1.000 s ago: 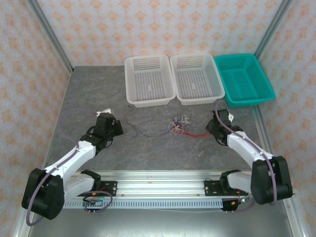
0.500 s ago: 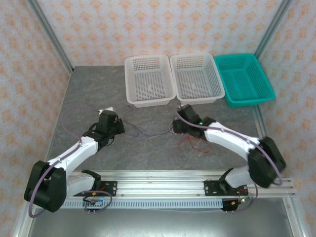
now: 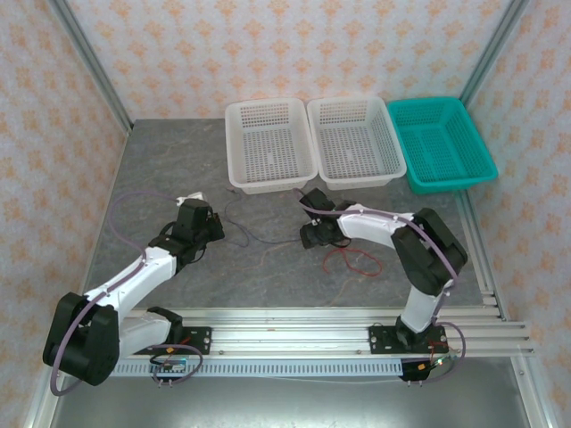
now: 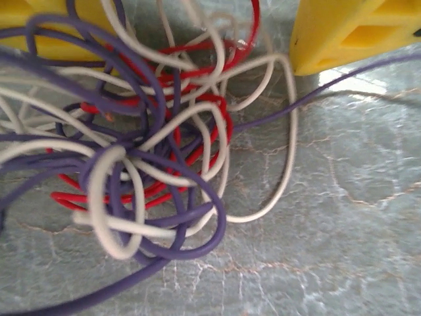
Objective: Untangle the cables
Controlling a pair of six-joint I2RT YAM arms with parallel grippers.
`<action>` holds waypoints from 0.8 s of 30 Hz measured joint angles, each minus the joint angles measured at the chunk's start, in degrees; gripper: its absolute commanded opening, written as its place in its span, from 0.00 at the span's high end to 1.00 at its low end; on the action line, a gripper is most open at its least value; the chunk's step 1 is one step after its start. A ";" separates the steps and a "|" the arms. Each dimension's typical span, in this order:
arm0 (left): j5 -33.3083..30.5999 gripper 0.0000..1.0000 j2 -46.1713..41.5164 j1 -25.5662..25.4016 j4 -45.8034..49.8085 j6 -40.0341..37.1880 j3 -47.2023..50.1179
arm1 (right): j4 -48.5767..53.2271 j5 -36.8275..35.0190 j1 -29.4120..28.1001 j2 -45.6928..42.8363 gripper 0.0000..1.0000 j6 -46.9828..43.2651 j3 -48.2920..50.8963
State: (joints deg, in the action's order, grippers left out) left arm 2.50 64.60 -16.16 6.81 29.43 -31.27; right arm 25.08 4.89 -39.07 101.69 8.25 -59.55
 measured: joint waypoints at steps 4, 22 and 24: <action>0.00 1.00 0.09 0.00 0.02 -0.13 -0.09 | 0.42 -0.85 0.00 1.33 0.55 -0.81 -1.84; -8.63 1.00 -4.50 5.68 5.99 -0.79 -0.17 | -4.96 -7.96 12.17 -14.21 1.00 11.28 14.27; -8.81 1.00 -4.63 8.85 6.71 -0.15 -0.17 | -6.56 -6.71 19.19 -20.35 1.00 15.56 18.56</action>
State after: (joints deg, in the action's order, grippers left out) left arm -6.31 59.96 -7.31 13.52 29.28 -31.44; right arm 18.52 -1.83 -19.88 81.34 23.81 -40.99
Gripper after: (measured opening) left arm 0.051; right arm 0.038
